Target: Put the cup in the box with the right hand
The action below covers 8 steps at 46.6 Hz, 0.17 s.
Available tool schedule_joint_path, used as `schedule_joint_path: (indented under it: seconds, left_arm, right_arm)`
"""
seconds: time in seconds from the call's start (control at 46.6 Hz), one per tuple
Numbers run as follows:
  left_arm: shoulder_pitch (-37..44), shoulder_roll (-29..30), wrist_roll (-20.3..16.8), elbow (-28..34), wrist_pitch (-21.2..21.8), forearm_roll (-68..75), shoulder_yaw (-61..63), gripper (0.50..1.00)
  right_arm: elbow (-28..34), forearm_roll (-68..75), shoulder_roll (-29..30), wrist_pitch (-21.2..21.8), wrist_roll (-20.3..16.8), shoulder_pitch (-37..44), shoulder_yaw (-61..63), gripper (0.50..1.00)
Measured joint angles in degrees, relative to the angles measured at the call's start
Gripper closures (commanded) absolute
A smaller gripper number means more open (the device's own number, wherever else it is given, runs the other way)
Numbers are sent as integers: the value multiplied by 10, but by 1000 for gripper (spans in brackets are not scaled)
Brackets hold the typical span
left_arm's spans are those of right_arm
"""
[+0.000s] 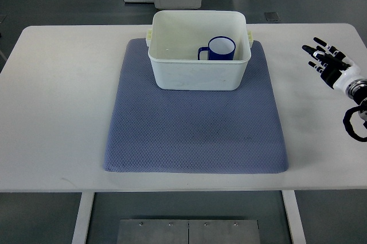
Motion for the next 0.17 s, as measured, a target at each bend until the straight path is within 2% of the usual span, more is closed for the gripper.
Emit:
schedule_joint_path:
  seconds: [0.172]
  left_arm:
    - [0, 0, 0, 0, 0, 0, 0, 500]
  right_arm:
    - [1, 0, 2, 0, 0, -3, 0, 500]
